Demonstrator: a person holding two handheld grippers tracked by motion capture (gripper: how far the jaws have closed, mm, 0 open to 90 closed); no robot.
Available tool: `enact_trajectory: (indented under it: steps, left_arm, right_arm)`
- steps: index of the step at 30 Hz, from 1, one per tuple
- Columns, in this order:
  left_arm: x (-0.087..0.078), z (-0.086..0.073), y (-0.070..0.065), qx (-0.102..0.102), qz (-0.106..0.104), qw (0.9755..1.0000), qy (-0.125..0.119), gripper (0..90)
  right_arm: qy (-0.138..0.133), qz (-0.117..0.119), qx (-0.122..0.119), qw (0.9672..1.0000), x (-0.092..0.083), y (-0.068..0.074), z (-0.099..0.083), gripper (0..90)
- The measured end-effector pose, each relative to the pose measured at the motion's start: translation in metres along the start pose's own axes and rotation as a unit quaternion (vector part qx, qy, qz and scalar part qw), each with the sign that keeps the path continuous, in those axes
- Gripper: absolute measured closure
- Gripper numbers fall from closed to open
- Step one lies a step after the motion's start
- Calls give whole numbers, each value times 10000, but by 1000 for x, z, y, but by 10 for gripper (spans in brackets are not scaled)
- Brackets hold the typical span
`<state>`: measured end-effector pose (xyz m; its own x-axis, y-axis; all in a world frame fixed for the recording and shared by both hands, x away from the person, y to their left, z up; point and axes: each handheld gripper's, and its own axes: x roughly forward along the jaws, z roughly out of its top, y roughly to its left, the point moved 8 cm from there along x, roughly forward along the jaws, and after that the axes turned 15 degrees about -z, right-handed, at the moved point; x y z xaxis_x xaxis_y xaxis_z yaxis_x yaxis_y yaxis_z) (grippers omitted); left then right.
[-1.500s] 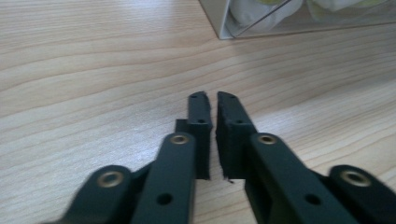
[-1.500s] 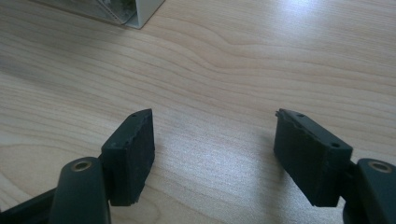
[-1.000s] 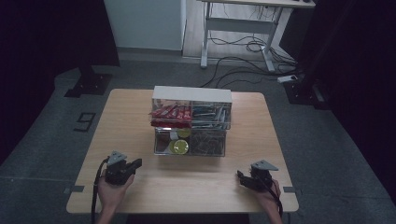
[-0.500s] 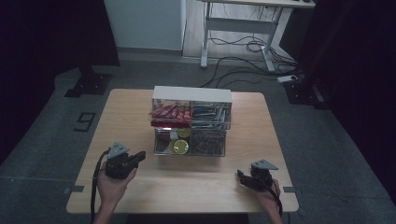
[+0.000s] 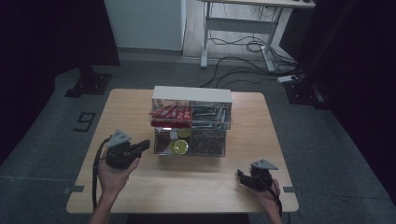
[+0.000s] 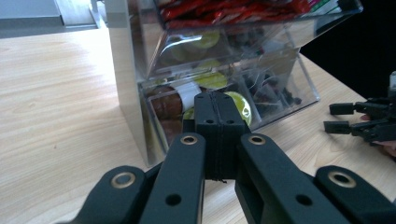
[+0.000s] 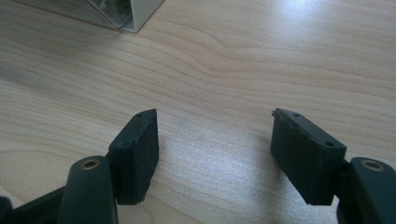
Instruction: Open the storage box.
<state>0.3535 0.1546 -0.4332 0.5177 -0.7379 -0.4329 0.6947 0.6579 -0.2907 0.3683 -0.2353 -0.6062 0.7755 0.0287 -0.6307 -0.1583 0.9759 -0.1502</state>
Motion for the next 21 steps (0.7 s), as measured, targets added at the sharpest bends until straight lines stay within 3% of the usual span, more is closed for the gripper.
enact_trajectory:
  steps: [21]
  left_arm:
    - [14,27,-5,93,-217,9997,-26,900]
  right_arm:
    - [7,-33,68,10000,4,-1,3,327]
